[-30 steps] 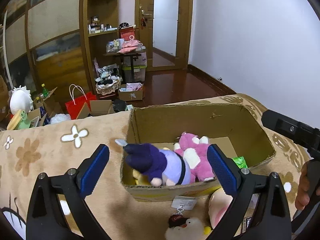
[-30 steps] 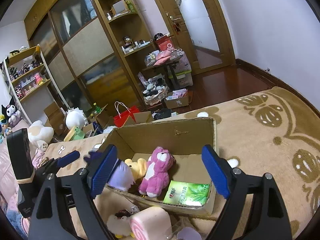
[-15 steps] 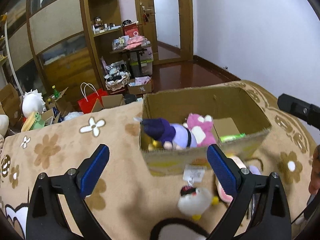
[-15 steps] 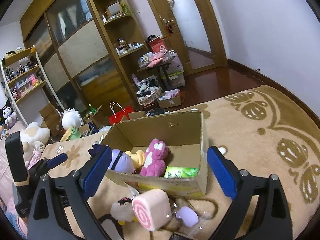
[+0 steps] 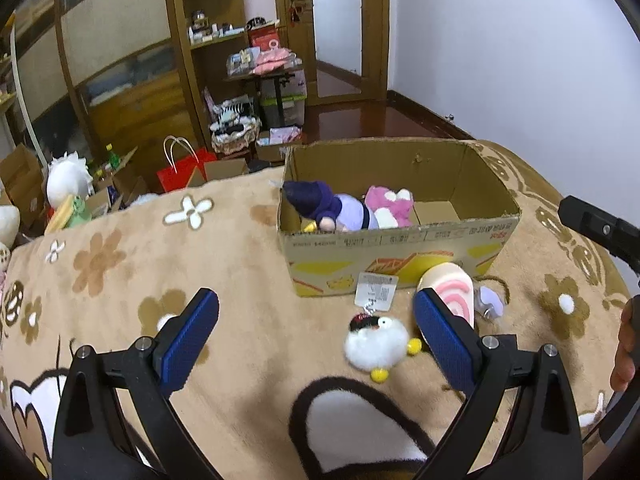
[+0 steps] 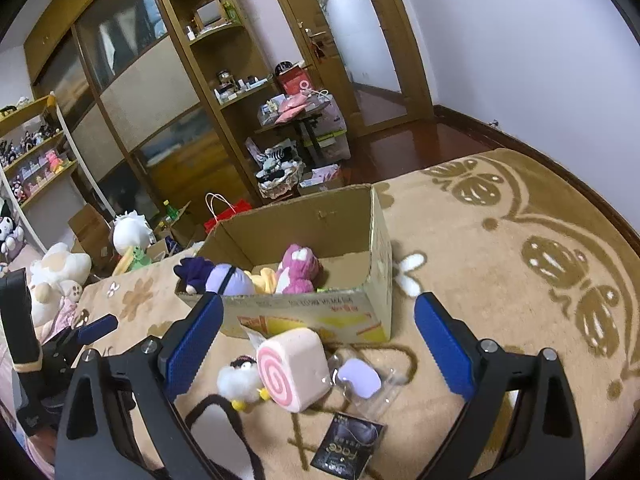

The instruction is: Organize soft objects

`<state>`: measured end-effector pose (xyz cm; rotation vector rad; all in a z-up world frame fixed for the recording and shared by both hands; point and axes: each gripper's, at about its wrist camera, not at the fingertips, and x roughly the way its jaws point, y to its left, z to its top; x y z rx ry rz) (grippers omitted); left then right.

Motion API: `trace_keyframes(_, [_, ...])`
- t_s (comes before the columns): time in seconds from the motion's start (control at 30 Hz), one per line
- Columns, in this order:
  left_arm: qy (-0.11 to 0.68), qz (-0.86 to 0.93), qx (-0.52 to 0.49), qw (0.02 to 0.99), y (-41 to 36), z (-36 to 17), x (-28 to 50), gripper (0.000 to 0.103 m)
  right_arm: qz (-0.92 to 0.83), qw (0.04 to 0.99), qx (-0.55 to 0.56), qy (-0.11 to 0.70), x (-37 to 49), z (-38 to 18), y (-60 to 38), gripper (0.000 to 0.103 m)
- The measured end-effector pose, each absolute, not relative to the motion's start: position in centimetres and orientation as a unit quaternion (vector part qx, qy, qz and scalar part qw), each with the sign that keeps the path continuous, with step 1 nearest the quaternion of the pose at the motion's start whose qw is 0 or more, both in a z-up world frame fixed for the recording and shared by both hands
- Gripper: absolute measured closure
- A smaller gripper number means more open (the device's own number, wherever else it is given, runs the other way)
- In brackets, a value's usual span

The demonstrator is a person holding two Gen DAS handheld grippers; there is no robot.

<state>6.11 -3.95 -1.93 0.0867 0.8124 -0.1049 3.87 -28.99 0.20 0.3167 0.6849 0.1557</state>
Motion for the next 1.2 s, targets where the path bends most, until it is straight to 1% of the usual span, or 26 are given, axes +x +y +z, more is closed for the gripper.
trace_keyframes(0.17, [0.412, -0.058, 0.038, 0.908, -4.0, -3.1, 6.3, 0.006, 0.069, 0.921, 0.154, 0.35, 3.7, -1.0, -29.0, 0.002])
trace_keyframes(0.43, [0.448, -0.065, 0.022, 0.892, -4.2, -5.4, 8.0, 0.006, 0.058, 0.901, 0.157, 0.4, 4.8, -4.5, -29.2, 0.003])
trace_keyframes(0.63, [0.493, -0.08, 0.007, 0.866, -4.6, -7.5, 9.5, 0.006, 0.054, 0.888, 0.158, 0.429, 5.6, -6.7, -29.2, 0.004])
trace_keyframes(0.87, [0.525, -0.079, 0.014, 0.847, -5.0, -9.7, 10.9, 0.006, 0.049, 0.871, 0.156, 0.464, 6.5, -9.2, -29.1, 0.004])
trace_keyframes(0.97, [0.533, -0.065, 0.012, 0.843, -4.9, -10.6, 11.4, 0.006, 0.051, 0.861, 0.158, 0.48, 6.9, -10.4, -29.1, 0.008])
trace_keyframes(1.2, [0.546, -0.062, -0.012, 0.835, -4.2, -11.7, 12.4, 0.006, 0.057, 0.847, 0.163, 0.502, 7.7, -11.9, -29.0, 0.009])
